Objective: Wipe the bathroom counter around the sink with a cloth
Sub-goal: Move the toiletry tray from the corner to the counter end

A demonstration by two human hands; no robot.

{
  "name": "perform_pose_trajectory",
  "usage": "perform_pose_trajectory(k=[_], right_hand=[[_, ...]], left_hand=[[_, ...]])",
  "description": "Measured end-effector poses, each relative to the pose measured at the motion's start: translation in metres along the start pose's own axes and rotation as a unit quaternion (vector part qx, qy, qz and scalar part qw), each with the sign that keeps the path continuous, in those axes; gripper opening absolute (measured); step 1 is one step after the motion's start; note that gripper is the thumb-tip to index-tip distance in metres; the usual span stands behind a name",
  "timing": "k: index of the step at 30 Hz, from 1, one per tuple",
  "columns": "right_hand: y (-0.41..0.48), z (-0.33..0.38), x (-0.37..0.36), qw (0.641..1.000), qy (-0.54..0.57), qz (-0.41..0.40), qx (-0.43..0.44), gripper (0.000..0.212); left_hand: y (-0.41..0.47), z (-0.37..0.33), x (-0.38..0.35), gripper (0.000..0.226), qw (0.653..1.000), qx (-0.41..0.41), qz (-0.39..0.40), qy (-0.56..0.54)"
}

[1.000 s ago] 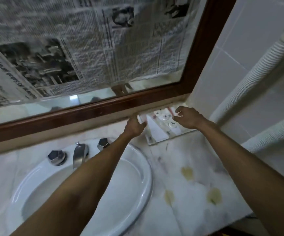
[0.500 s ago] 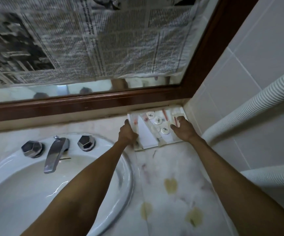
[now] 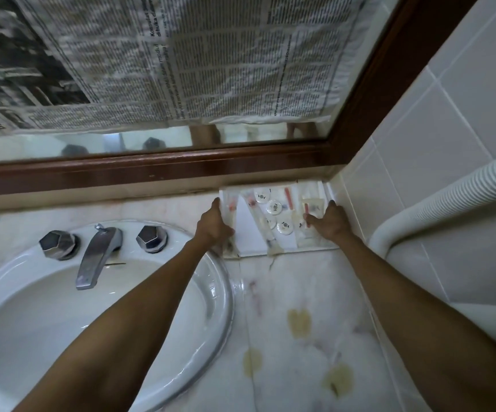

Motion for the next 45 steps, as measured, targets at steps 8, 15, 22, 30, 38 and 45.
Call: perform_pose_trajectory(k=[8,15,22,30,38,45], right_hand=[[-0.014,-0.001,-0.003,0.999,0.048,0.001,0.003,0.079],[-0.058,0.045,-0.005,0.987,0.135,0.004,0.082,0.081],[-0.116,0.096,-0.017,0.974,0.152,0.019,0.168,0.100],[-0.231,0.180,-0.066,0.946,0.172,0.030,0.272,0.080],[-0.372,0.255,-0.159,0.914,0.199,0.079,0.344,0.079],[-0.468,0.314,-0.241,0.896,0.173,0.150,0.381,0.089]], left_hand=[[-0.021,0.001,0.027,0.098,1.000,-0.001,-0.018,0.013],[-0.073,0.023,0.077,0.082,0.998,-0.018,-0.056,-0.037],[-0.142,0.064,0.131,0.072,0.988,-0.054,-0.108,-0.093],[-0.243,0.166,0.198,0.080,0.977,-0.045,-0.163,-0.129],[-0.382,0.308,0.257,0.086,0.941,0.005,-0.301,-0.152],[-0.481,0.415,0.286,0.081,0.907,0.056,-0.361,-0.208]])
Point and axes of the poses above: each hand's wrist, its own y-axis towards the middle knuckle, its own x-axis out of the back of the hand, z = x × y, the point moved 8 cm from there along y, towards the middle knuckle, and after that the axes turned 4 degrees about y, right-handed, at the moved point
